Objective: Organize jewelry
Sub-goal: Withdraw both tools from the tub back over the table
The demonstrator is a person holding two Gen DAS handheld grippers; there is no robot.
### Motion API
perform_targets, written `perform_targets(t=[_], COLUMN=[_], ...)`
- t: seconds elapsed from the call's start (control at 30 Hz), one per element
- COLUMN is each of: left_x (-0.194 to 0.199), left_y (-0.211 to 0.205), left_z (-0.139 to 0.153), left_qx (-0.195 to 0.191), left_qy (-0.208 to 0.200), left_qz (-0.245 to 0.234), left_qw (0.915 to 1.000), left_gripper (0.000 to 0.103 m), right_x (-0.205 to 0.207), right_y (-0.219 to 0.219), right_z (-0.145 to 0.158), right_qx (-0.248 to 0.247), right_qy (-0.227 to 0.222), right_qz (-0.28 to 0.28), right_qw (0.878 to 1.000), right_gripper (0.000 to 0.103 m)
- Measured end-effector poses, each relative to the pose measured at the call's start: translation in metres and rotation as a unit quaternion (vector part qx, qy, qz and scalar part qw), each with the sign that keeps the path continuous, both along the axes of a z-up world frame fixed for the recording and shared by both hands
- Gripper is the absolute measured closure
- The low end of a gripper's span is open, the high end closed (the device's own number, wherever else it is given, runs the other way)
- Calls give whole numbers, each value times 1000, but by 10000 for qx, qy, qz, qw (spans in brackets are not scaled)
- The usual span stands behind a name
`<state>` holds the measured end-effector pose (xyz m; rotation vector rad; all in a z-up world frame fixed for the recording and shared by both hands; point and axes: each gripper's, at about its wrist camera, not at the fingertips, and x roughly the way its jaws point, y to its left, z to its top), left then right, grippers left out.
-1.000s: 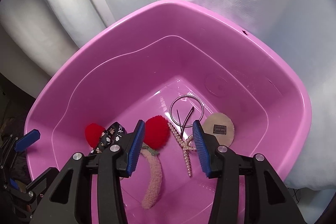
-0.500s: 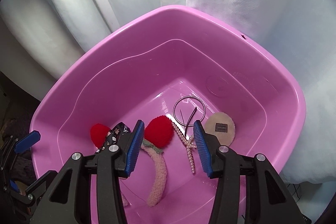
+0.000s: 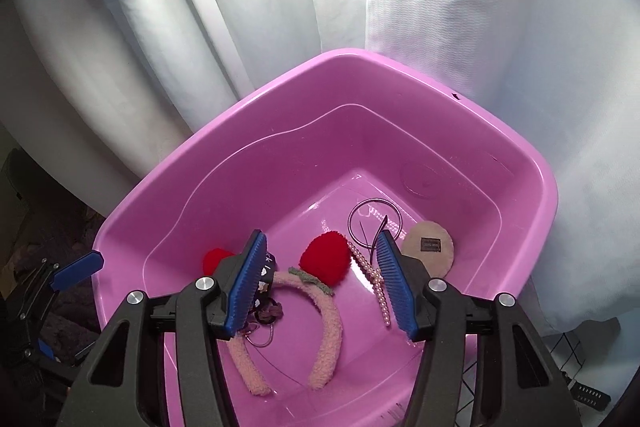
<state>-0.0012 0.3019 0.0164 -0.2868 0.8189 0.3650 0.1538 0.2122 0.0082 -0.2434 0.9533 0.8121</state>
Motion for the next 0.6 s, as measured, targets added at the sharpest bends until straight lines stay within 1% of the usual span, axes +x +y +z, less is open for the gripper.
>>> perform_targets(t=[0.07,0.2,0.3,0.43,0.6], left_x=[-4,-10,-13,-17,-22], left_y=[-5,-19,-35,-67,-127], left_z=[4,11,16,25,31], left_qx=[34,97,152,161,247], left_qy=[-70,-171,-204,-296,-437], left_qz=[-19,-38,-99,-339,-940], left_qw=[10000,9998,9996,9989,9943], left_gripper=[15,11,10,9,7], right_x=[-8,-27,-47,-81,-126], right_y=[-12,-46,-80,-143,-232], right_z=[10,25,30,30,12], right_qx=[192,557,681,888,925], right_qy=[-80,-174,-279,-367,-360], right_qz=[-104,-350,-570,-996,-1727], right_qw=[9997,9977,9957,9904,9800], right_gripper=[44,43,43,39,39])
